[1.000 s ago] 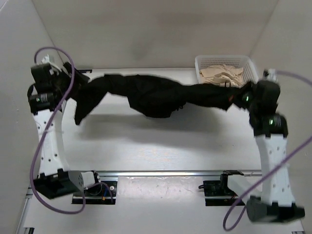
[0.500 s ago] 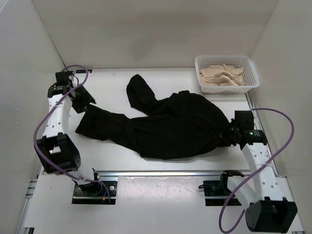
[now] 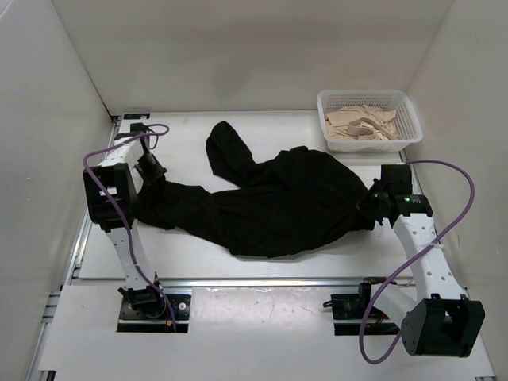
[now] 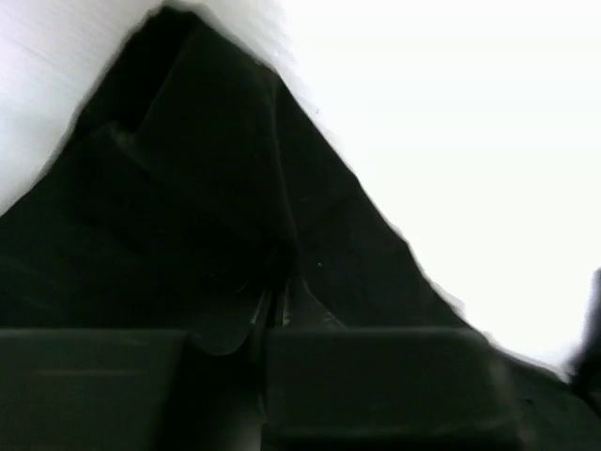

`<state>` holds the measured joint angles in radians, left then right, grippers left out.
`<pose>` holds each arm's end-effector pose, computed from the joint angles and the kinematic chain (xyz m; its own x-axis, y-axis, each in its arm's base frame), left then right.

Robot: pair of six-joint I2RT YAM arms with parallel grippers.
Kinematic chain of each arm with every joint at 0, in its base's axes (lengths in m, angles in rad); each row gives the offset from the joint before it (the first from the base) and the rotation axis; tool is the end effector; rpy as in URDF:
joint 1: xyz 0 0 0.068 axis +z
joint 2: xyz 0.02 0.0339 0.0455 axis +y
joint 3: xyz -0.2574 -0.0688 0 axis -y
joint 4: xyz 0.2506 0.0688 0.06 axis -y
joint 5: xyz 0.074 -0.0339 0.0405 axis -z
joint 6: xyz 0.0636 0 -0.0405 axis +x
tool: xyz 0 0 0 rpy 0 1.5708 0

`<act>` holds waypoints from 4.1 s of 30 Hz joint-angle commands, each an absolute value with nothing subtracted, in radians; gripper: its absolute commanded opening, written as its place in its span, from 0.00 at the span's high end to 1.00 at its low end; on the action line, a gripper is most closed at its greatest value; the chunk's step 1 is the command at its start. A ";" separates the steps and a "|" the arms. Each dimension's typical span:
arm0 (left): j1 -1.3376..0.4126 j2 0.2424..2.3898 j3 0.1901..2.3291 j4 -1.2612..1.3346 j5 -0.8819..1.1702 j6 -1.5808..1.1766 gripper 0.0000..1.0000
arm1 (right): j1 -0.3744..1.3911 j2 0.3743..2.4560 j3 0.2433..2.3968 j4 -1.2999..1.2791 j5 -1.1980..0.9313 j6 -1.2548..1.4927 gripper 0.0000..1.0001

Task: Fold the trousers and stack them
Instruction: Flatten the trousers out

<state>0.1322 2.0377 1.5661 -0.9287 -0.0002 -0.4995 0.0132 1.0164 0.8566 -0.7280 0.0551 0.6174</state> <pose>0.4061 0.0540 0.1473 -0.7944 -0.5888 -0.1490 -0.5837 0.8079 -0.0811 0.2283 -0.0005 0.2450 -0.6199 0.5699 -0.5393 0.4666 0.8204 0.3305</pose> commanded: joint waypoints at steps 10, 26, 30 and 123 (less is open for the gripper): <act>0.173 1.971 2.155 -1.133 -0.003 -0.511 0.90 | 0.002 1.210 1.165 -0.660 0.112 0.600 1.00; 0.471 1.576 1.692 -0.991 0.123 -0.604 0.90 | -0.103 1.106 1.270 -0.799 0.165 0.687 1.00; 0.480 1.514 1.429 -0.939 0.132 -0.617 0.63 | -0.130 0.918 0.971 -0.870 0.206 0.784 0.62; -0.210 2.261 2.404 -1.167 -0.034 -0.413 0.00 | -0.293 1.583 1.204 -0.713 -0.178 0.611 0.16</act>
<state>-0.1894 2.2608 2.3074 -1.1278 -0.0132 -0.4152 -0.2935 1.5459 1.1675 -0.7326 -0.1459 0.6376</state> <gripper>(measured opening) 0.997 0.832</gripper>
